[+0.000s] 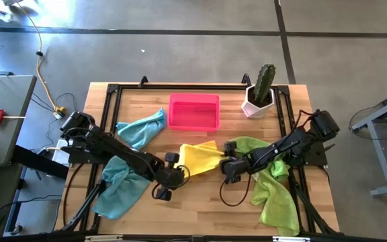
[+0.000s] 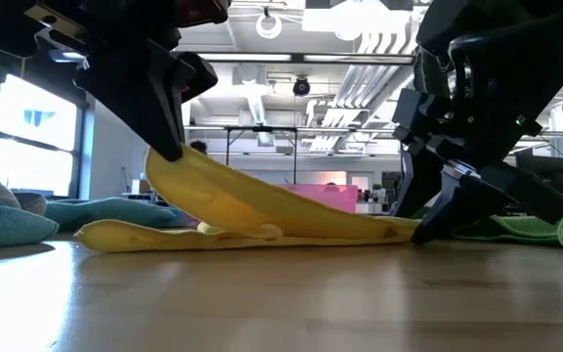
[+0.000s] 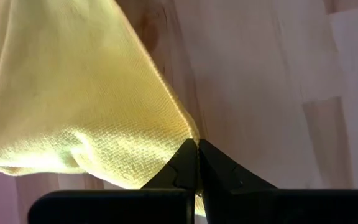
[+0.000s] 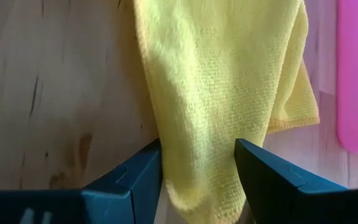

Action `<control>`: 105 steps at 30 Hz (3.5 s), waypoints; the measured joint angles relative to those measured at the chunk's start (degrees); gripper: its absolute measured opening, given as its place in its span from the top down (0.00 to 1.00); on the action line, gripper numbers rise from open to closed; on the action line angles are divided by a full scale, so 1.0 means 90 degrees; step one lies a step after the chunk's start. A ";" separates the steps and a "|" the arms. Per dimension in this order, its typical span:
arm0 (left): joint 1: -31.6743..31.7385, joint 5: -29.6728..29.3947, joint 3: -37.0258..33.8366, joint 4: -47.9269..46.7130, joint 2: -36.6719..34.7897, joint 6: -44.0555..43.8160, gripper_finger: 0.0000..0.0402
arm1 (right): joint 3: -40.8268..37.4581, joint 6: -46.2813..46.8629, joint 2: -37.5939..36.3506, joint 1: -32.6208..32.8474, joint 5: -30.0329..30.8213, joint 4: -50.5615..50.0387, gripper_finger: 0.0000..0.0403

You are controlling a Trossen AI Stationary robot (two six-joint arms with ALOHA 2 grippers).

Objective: Fold microfiber towels
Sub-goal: Fold the yellow microfiber cloth

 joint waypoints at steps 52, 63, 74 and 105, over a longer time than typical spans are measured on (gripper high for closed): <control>-0.0075 -0.2988 0.2324 -0.3129 -0.2280 0.0050 1.00 | 0.6426 0.2311 0.0005 0.0425 0.1983 -0.8476 1.00; -0.0080 -0.3173 0.3204 -0.3132 -0.2625 0.0670 1.00 | 0.8019 0.1712 0.0007 0.0409 0.2374 -0.8691 1.00; 0.0094 -0.4733 0.3572 -0.3151 -0.2625 0.2135 1.00 | 0.8344 0.0476 0.0010 0.0122 0.3720 -0.8794 1.00; -0.1371 -0.1053 0.0858 -0.1699 -0.1413 -0.2293 1.00 | 0.6598 0.3517 0.0613 0.1155 -0.1237 -0.7801 1.00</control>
